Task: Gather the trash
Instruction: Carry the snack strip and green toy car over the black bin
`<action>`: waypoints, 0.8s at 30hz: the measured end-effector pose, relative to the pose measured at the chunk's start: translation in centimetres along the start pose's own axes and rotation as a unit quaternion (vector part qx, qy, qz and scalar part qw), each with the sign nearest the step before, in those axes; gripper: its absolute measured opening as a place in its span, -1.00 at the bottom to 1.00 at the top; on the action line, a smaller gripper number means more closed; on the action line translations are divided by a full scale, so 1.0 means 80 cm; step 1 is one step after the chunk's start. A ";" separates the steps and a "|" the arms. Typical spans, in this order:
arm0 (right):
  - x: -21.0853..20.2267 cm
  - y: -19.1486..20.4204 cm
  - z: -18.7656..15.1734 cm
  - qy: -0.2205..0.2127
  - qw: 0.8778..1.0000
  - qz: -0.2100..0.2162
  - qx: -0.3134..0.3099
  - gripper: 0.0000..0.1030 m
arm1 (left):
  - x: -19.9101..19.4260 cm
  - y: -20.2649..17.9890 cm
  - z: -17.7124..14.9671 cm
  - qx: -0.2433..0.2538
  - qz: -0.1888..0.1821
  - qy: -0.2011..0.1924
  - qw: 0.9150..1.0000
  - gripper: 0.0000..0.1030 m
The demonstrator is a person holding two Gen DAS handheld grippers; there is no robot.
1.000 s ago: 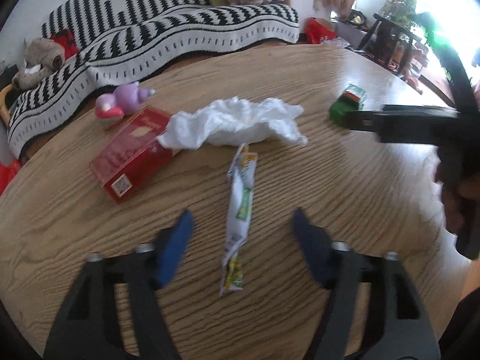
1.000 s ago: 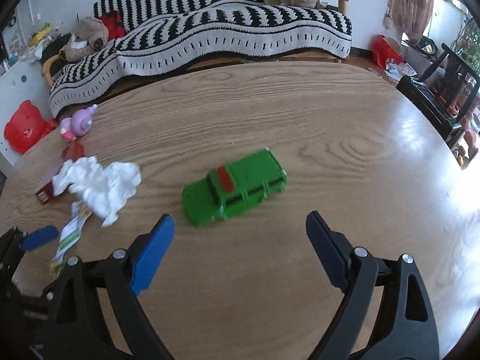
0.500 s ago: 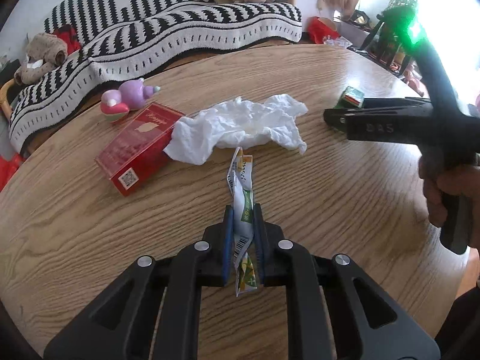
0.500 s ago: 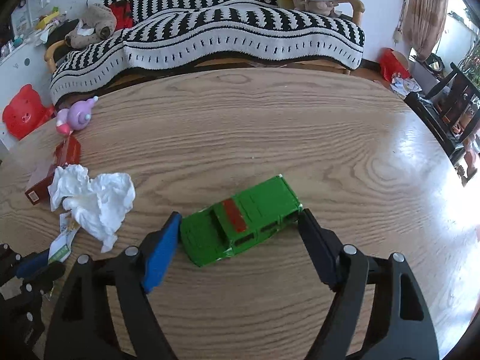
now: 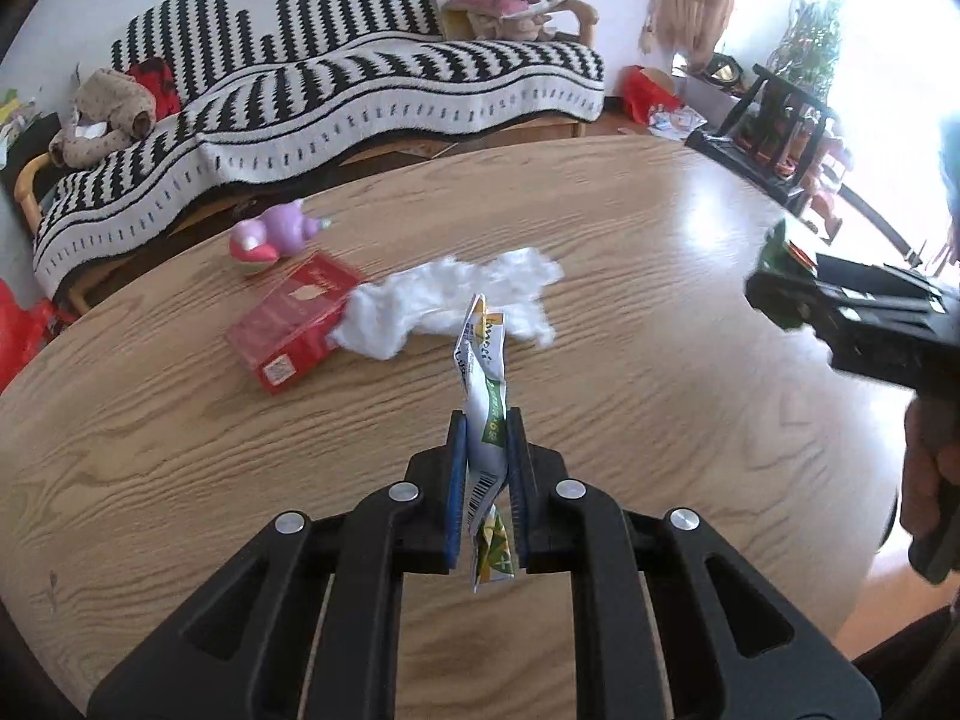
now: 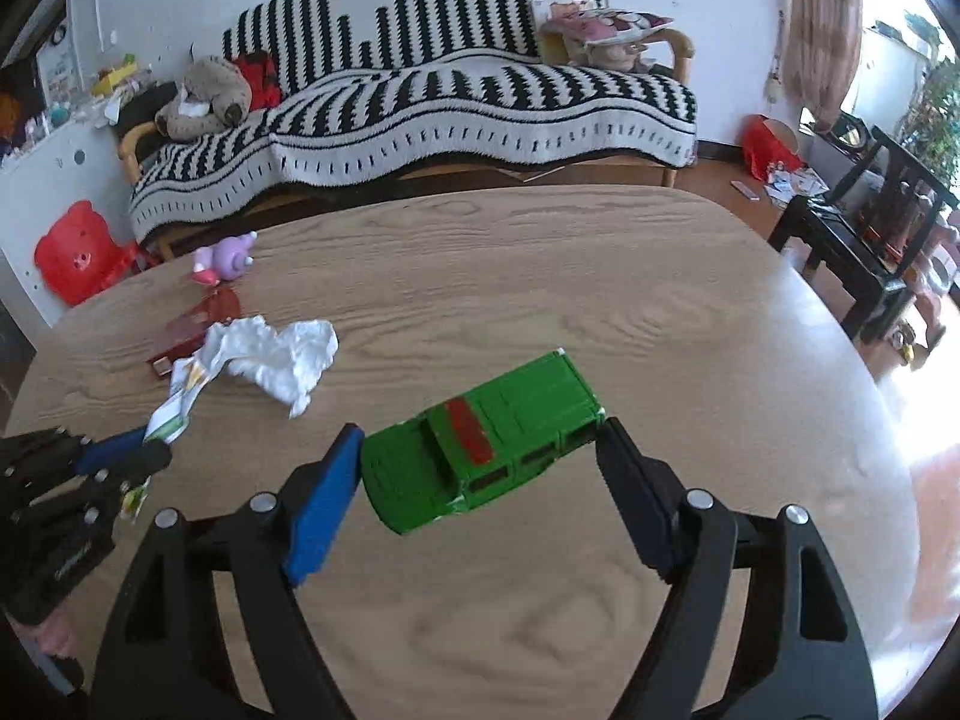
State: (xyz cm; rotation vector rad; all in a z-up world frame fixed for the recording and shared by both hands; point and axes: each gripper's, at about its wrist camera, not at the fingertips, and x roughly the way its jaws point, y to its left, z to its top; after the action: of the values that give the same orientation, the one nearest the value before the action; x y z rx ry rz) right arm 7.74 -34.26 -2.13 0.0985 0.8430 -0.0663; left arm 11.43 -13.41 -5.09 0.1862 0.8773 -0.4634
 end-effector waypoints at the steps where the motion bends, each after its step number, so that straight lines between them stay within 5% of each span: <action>1: -0.013 -0.007 -0.007 -0.002 1.000 -0.001 0.004 0.49 | -0.003 -0.010 0.001 0.003 -0.003 -0.002 1.000 -0.77; 13: -0.138 -0.136 -0.101 -0.016 0.997 -0.042 0.067 0.49 | -0.023 -0.181 0.000 0.064 -0.068 -0.016 0.996 -0.77; 24: -0.223 -0.305 -0.213 -0.015 0.980 -0.104 0.171 0.49 | -0.015 -0.364 -0.019 0.148 -0.157 -0.020 0.976 -0.77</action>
State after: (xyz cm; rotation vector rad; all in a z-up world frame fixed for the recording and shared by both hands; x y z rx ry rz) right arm -19.09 -56.21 -1.52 0.3318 0.8026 -0.4095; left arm -3.78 -38.34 -4.24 0.3121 0.7984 -0.8916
